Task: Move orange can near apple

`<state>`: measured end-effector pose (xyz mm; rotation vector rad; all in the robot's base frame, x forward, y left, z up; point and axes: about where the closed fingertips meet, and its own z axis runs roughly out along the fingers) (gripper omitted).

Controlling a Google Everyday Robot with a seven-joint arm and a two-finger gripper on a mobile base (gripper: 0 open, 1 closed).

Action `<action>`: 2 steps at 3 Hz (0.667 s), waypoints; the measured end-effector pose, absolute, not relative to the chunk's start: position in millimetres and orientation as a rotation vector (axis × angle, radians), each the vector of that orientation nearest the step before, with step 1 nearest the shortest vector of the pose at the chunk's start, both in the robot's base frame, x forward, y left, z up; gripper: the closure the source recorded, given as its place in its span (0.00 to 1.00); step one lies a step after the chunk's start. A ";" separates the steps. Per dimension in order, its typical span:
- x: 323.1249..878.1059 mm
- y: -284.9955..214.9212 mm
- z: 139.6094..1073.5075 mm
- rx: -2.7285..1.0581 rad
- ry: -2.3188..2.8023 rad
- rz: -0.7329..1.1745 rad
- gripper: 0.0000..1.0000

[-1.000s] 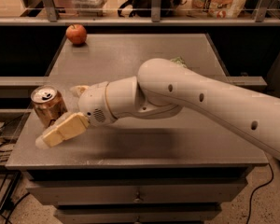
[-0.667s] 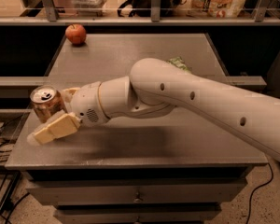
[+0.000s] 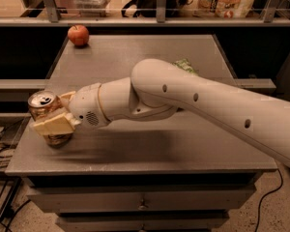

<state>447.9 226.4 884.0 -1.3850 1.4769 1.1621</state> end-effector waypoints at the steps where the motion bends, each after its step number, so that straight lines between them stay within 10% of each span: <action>1: 460.3 220.6 888.8 -1.387 1.482 1.121 0.88; 2: 486.1 206.7 892.6 -1.336 1.496 1.093 1.00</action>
Offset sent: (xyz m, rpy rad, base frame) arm 0.0771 -0.0433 0.0114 0.0170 -0.0267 -0.1475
